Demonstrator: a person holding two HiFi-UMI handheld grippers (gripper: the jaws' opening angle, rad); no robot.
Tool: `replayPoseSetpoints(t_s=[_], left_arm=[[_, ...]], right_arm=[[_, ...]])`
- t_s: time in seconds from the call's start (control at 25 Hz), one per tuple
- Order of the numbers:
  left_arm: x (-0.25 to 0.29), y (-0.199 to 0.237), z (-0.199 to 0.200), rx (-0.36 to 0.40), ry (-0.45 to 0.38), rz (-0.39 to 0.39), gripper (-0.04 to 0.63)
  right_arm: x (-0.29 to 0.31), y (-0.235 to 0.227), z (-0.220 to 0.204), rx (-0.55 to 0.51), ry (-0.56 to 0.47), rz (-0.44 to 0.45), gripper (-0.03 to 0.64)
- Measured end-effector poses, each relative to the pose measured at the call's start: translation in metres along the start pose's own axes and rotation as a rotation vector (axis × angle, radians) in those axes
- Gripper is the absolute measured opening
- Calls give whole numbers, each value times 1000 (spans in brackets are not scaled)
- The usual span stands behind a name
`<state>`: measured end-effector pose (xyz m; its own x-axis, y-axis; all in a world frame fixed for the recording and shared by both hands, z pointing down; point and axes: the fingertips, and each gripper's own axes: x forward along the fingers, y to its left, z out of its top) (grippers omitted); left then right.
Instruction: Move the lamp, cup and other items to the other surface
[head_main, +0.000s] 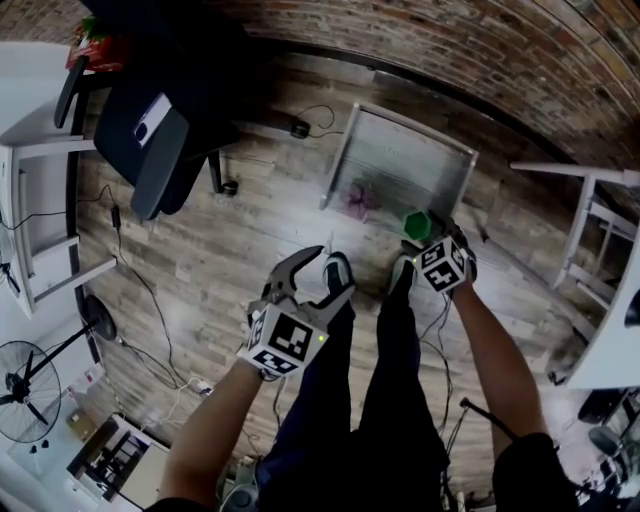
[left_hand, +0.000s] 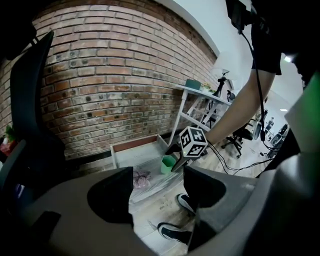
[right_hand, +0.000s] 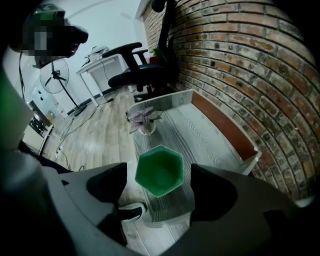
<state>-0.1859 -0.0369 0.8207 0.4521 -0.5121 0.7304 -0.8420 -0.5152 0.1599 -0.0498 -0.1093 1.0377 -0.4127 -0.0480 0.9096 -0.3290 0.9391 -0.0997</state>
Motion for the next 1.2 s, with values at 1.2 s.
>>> replayPoseSetpoints(t_s=[1.2], left_arm=[[-129,-12,155,113,-171,-36,311]], right_arm=[[-313,36,114,310,-255,-162,310]])
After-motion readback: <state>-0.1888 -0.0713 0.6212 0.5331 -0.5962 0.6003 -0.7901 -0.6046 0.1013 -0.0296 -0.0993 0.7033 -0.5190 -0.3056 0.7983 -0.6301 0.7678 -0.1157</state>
